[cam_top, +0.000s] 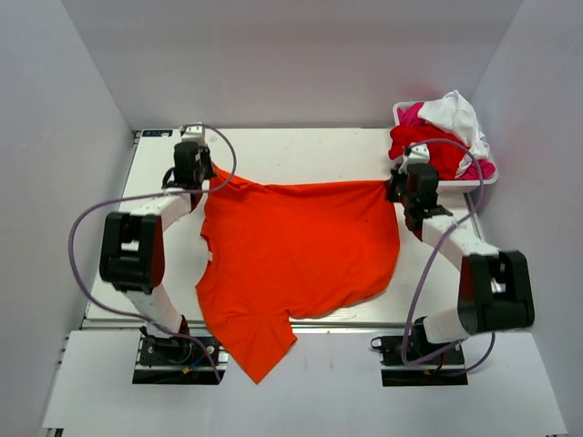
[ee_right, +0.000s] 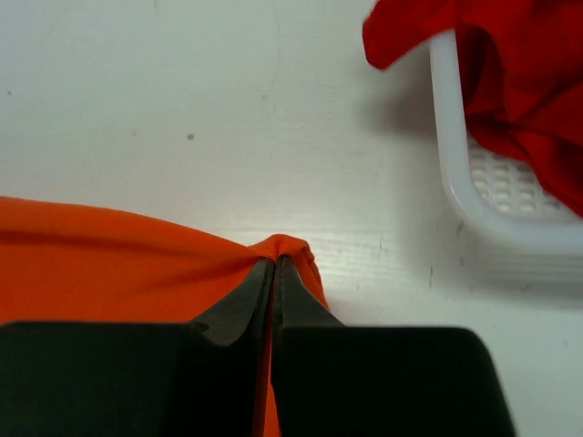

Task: Fold and stack the t-shirts
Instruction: Flatten out the tshirt

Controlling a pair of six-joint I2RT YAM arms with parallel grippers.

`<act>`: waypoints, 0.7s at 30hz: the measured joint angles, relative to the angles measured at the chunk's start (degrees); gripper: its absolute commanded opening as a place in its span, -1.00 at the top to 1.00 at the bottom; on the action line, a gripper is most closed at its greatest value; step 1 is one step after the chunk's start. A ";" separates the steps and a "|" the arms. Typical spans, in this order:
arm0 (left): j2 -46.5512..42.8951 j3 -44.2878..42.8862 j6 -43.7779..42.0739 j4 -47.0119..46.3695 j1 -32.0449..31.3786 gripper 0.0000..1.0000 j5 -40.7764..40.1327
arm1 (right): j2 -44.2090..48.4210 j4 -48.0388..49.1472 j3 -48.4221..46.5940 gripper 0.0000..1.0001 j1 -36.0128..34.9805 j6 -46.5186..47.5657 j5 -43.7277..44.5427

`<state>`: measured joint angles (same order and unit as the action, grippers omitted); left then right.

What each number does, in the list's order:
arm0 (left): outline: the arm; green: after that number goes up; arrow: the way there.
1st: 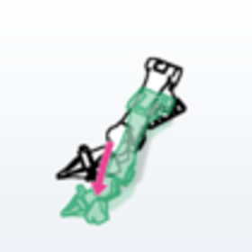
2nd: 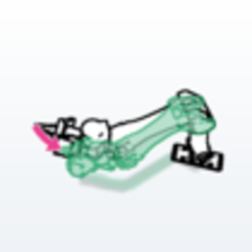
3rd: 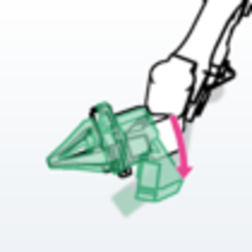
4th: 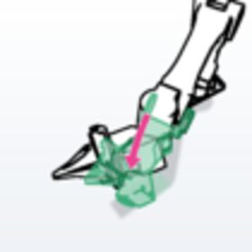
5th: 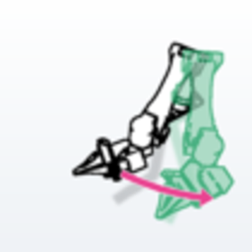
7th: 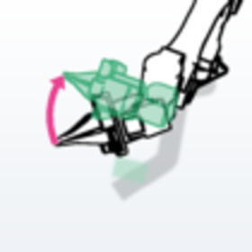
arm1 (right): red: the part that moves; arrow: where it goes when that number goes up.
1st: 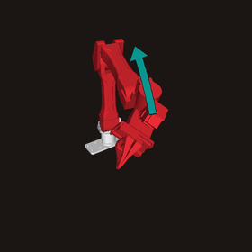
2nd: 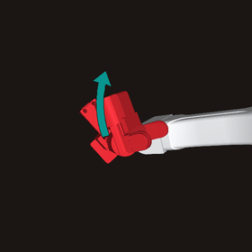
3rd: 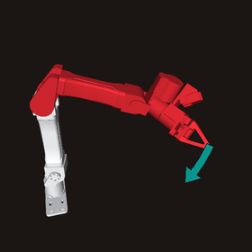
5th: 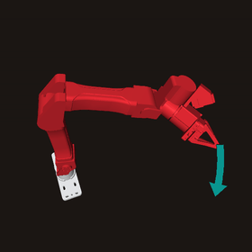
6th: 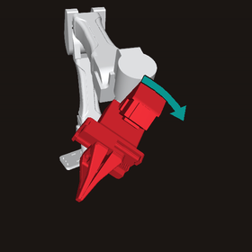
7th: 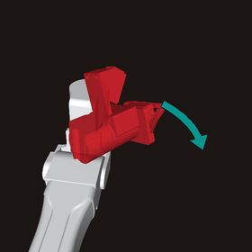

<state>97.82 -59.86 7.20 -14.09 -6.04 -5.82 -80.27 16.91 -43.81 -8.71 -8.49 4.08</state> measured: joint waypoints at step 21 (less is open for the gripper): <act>42.10 -55.56 0.74 11.15 0.00 -1.00 -13.70 | -36.17 -5.18 -40.72 -0.71 0.00 3.10 0.00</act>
<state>139.92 -115.42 7.94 -2.94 -6.04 -19.53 -116.44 11.73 -84.53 -8.71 -5.39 4.08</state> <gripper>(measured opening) 0.961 0.552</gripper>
